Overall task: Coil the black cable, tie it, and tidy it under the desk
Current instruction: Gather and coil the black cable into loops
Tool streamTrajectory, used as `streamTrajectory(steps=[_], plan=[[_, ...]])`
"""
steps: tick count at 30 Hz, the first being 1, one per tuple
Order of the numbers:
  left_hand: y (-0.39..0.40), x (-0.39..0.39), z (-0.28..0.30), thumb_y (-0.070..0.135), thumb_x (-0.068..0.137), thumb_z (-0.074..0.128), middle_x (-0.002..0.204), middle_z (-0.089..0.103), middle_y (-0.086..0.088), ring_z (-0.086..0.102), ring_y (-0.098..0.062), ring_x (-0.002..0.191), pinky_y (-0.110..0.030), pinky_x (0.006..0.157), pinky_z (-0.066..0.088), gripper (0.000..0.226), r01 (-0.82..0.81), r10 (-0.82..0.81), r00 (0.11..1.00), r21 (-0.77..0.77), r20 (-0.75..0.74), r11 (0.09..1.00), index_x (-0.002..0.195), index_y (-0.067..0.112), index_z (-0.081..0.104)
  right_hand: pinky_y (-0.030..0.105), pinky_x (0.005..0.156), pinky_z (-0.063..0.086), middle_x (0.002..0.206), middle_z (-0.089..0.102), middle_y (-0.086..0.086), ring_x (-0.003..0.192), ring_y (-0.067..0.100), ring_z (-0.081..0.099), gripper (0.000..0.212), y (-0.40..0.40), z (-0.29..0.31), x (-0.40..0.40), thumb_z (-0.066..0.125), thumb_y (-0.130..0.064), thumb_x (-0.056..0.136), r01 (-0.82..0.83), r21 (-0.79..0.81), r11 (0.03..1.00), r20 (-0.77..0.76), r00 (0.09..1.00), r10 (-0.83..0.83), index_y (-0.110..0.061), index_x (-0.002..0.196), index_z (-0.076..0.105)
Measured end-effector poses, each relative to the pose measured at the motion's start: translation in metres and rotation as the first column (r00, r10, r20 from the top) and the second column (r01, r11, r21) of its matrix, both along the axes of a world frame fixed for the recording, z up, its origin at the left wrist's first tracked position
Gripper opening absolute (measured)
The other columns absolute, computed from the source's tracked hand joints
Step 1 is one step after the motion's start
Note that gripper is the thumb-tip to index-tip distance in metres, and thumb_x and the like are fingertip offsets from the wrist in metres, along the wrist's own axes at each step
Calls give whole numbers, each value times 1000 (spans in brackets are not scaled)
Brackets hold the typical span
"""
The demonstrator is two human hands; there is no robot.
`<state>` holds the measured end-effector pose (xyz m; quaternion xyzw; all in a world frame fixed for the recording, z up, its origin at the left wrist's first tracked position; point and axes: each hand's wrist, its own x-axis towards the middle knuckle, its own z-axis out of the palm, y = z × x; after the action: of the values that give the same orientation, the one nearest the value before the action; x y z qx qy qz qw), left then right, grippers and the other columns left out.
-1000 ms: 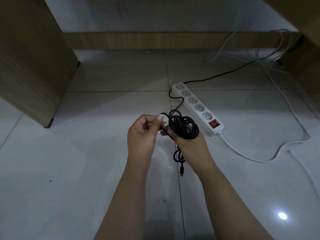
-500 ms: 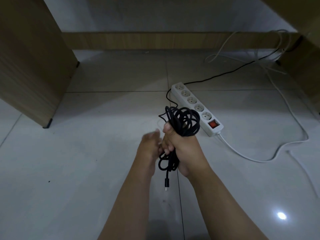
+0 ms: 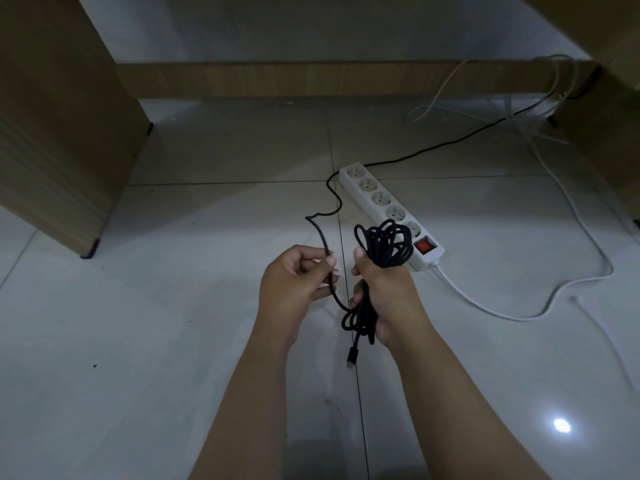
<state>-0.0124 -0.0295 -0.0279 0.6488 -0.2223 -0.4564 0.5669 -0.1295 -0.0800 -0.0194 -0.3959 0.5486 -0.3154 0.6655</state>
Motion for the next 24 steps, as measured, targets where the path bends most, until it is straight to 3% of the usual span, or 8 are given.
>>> streamTrajectory(steps=[2,5,7,11,14,18,21,24], plan=[[0,-3,0,14,83,76,84,72,-16,72,-20,79,-32,71,61,7,49,-49,994,-1,96,999,87,10,72,21,42,43,69,57,1,41,10,46,19,0,-1,-1,59,-29,96,-17,-24,1000,-60,998,16,-11,91,63],[1,-7,0,14,81,77,79,72,-12,68,-9,69,-21,64,56,10,112,-109,983,-10,146,994,86,6,73,23,43,40,55,51,5,40,12,46,22,1,-2,0,59,-33,95,-47,-7,999,-58,997,46,-12,89,65],[0,-7,1,13,81,78,74,72,-9,66,-7,65,-20,64,55,11,127,-124,982,-13,141,992,87,5,74,27,47,41,54,53,5,40,11,47,25,2,-2,2,59,-35,95,-43,11,999,-9,999,43,-12,88,68],[2,-4,1,10,81,77,77,75,-16,71,-20,70,-34,78,61,9,179,-180,982,21,51,984,86,5,72,24,49,47,65,63,0,47,9,49,26,1,-3,3,61,-33,94,-38,24,999,109,993,35,-11,83,69],[4,1,-1,9,77,80,76,73,-13,72,-16,69,-30,70,60,20,196,-197,980,28,-2,980,90,-2,69,24,53,50,65,66,-1,54,10,60,27,0,-7,3,62,-32,94,-83,21,996,98,992,80,-9,81,68],[6,4,-3,7,73,84,75,69,-2,70,-14,69,-22,65,56,26,193,-190,981,56,-47,980,89,4,63,46,73,61,87,73,6,83,26,72,22,-6,-9,4,57,-24,97,-104,52,993,203,975,92,-4,92,66],[6,3,0,30,73,83,103,71,-12,71,-11,74,-25,68,57,48,156,-149,984,74,-102,985,104,8,53,58,84,56,80,71,11,87,33,71,22,-10,-7,7,60,-19,95,-118,54,992,221,970,104,-4,81,66],[3,-5,7,63,66,70,111,64,-6,65,-7,87,-21,69,48,79,136,-151,986,175,76,975,128,32,33,48,81,58,68,65,3,77,23,68,18,-6,-9,12,63,-18,93,-122,36,992,266,958,108,-11,77,63]])
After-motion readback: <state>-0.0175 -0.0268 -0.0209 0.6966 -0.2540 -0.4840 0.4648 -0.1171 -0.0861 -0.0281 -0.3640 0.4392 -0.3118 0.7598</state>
